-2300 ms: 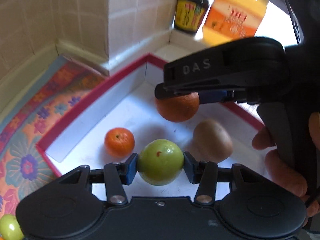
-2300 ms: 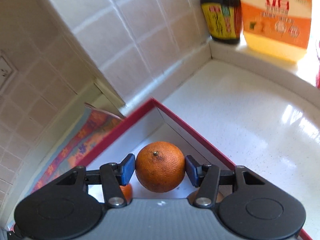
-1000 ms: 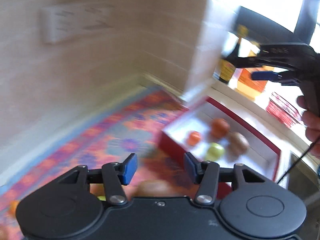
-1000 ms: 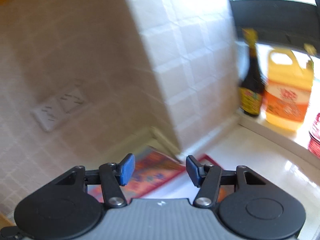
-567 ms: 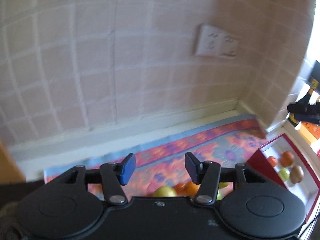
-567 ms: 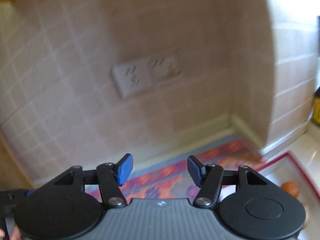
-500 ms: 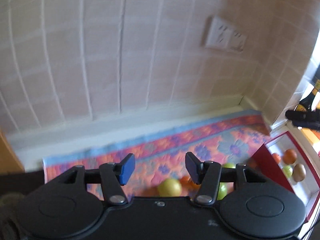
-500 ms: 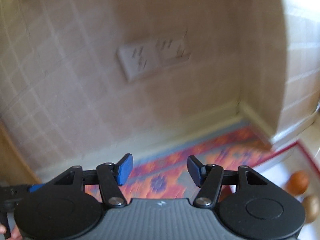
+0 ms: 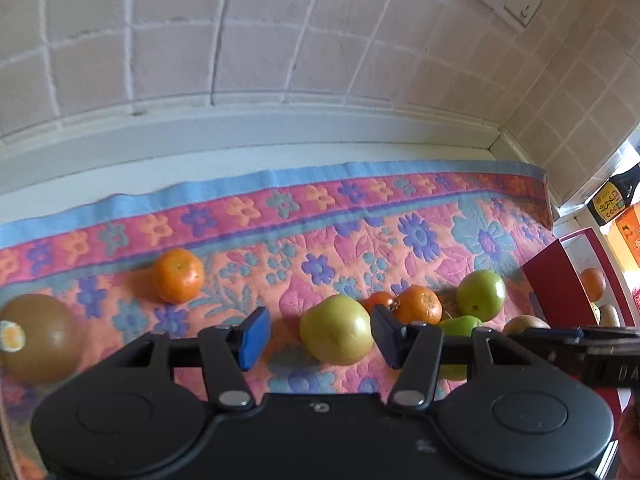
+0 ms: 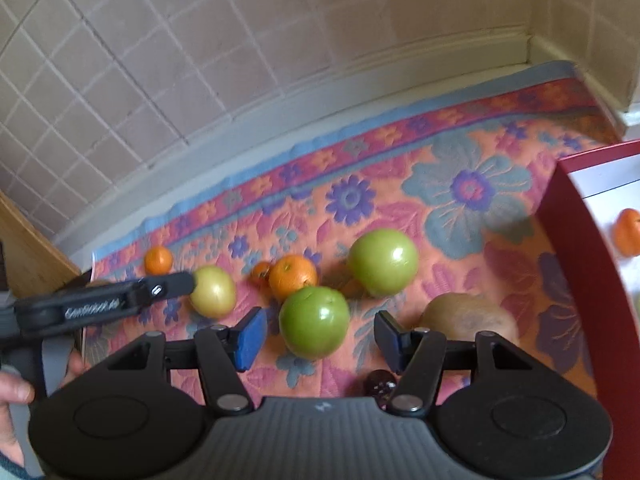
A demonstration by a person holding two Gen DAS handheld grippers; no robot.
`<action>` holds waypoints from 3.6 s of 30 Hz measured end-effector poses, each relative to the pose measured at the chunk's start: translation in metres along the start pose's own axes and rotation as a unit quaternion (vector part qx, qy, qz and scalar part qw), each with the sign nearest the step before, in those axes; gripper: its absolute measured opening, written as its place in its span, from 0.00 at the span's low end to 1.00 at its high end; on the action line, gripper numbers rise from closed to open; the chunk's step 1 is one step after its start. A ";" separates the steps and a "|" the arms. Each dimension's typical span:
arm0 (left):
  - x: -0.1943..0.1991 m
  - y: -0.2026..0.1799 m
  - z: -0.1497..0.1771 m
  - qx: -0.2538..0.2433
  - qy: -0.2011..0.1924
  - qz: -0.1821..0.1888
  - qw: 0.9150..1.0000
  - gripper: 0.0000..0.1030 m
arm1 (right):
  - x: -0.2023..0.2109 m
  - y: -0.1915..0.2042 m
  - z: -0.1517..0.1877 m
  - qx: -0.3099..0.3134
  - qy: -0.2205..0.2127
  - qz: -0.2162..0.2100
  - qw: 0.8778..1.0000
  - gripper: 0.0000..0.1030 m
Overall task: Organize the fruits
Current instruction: 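Grasp a yellow pear with the left tool while the right grasps a green apple, then carry both fruits into the white box and open both tools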
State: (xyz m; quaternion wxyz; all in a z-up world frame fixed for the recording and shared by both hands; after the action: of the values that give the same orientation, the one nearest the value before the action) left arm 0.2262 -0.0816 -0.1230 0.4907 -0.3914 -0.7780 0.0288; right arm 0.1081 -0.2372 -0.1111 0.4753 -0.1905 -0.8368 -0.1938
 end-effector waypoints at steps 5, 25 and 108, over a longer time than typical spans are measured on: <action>-0.016 -0.004 0.001 0.001 0.012 0.016 1.000 0.64 | -0.015 0.007 -0.005 0.013 0.007 0.011 1.000 0.60; -0.032 -0.005 0.007 0.007 0.021 0.022 1.000 0.56 | -0.054 0.017 0.000 0.048 0.031 0.027 0.998 0.50; -0.242 -0.389 -0.003 -0.355 0.111 0.085 0.924 0.66 | 0.071 -0.315 0.068 -0.210 -0.045 0.141 0.966 0.62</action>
State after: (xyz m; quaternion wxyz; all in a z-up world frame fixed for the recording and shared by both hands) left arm 0.0547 -0.5059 -0.1337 0.3983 -0.6055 -0.6417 -0.2508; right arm -0.1330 -0.4616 -0.1260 0.4086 -0.4107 -0.7626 -0.2876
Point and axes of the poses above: each gripper's, at about its wrist camera, not at the fingertips, and x roughly against the way its jaws point, y to its left, z to its underside, the point moved 8 cm from there along -x, roughly the way its jaws point, and after that the axes turned 8 degrees about z, right-handed, at the moved point
